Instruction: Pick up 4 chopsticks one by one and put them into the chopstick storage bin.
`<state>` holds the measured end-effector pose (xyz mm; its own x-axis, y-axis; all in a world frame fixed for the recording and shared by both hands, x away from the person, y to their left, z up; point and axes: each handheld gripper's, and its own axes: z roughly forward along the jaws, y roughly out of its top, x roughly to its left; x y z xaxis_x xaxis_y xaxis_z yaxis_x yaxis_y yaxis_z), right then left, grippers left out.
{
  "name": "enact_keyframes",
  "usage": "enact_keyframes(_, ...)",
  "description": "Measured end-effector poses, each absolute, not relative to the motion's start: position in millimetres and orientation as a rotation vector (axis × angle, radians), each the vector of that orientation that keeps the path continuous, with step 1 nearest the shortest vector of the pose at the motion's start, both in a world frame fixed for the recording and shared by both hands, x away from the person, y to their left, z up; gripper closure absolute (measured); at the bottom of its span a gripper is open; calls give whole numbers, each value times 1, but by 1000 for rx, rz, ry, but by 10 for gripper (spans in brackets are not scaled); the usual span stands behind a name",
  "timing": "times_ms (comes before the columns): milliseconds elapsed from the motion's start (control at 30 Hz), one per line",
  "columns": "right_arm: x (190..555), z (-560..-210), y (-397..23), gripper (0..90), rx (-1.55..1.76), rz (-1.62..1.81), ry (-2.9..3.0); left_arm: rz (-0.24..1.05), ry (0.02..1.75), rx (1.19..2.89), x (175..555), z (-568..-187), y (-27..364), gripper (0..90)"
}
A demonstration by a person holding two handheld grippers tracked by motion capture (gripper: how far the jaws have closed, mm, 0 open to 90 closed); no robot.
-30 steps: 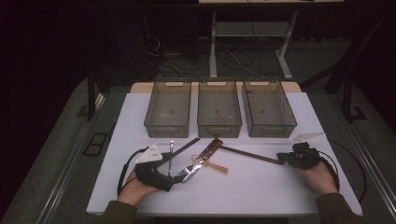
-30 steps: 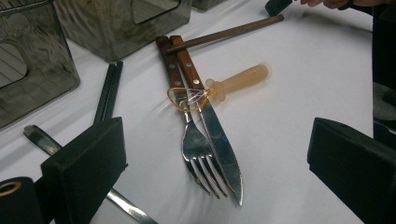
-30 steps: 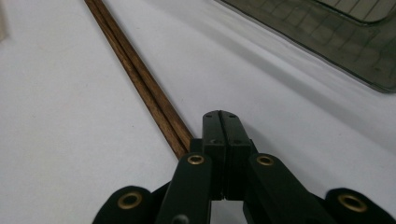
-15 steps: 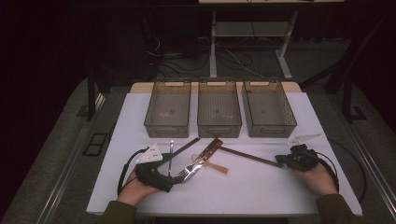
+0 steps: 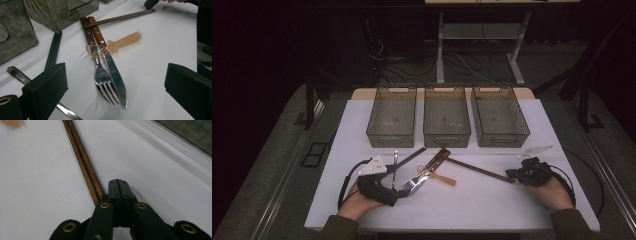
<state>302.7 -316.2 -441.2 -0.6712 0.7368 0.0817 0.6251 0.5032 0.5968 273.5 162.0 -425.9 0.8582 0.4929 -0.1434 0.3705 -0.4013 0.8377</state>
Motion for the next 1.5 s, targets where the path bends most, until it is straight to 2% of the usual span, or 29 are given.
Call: enact_keyframes(1500, 258, -437, -296, 894, 1034, 814, 2657, 140, 613, 2050, 272, -428, 159, 36)
